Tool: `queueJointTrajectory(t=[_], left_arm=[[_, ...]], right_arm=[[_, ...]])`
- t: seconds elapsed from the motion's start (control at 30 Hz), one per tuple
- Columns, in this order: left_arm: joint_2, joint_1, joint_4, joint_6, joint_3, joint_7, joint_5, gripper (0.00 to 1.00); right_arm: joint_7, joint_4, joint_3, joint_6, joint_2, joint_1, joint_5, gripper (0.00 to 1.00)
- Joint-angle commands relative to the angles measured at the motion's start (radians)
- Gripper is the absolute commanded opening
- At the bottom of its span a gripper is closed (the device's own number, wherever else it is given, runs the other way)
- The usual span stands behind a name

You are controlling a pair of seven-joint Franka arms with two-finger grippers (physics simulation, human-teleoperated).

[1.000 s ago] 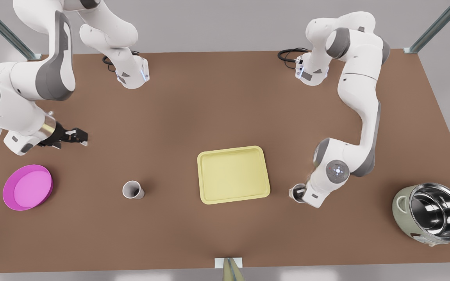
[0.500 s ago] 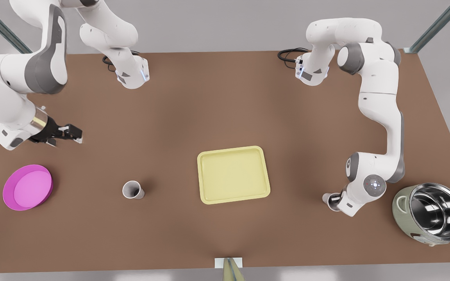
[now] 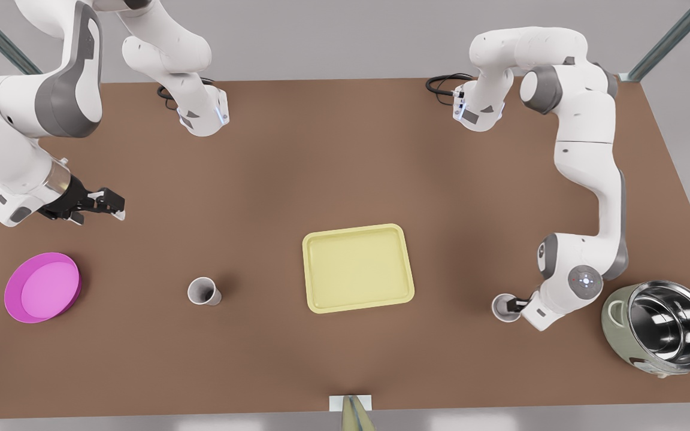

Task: Use the left arm to pick up the white IKEA cup from the tray and place it on the middle-left position; use the right arm to pick up the white IKEA cup from the tray and place it on the middle-right position

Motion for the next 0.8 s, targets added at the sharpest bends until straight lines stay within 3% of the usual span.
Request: queueJointTrajectory(t=[0.0,0.2,0.27,0.37,0.43,0.5,0.53,0.6,0.77], left_arm=[[-0.004,-0.001,0.001,-0.008,-0.001,0.138,0.007,1.0],[-0.007,-0.002,0.006,-0.012,-0.007,0.129,0.0,1.0],[-0.036,-0.001,0.01,-0.113,-0.006,0.15,0.006,1.0],[-0.24,-0.03,0.073,-0.505,-0.007,0.264,0.023,1.0],[-0.269,-0.064,0.075,-0.551,-0.007,0.258,0.073,1.0],[-0.381,-0.033,0.076,-0.623,-0.001,0.038,-0.187,1.0],[-0.48,-0.033,0.037,-0.655,-0.003,0.02,-0.195,1.0],[-0.64,-0.03,-0.183,-0.483,0.003,-0.003,-0.192,1.0],[-0.628,-0.03,-0.132,-0.485,0.008,-0.032,-0.198,1.0]], right_arm=[[0.0,0.001,0.001,0.001,-0.001,0.0,0.0,1.0],[0.0,0.002,0.0,0.001,-0.001,0.0,0.0,1.0],[0.0,0.008,0.001,0.001,-0.001,0.0,0.0,1.0],[0.0,0.008,0.001,0.001,-0.001,0.0,0.0,1.0],[0.0,0.008,0.001,0.001,-0.001,0.0,0.0,1.0],[0.0,0.008,0.001,0.001,-0.001,0.002,0.0,1.0],[0.001,0.008,0.008,-0.001,-0.004,0.002,0.0,1.0],[0.0,0.018,0.005,-0.001,-0.004,0.002,0.0,1.0],[0.0,0.018,0.003,-0.001,-0.006,0.002,0.002,1.0]])
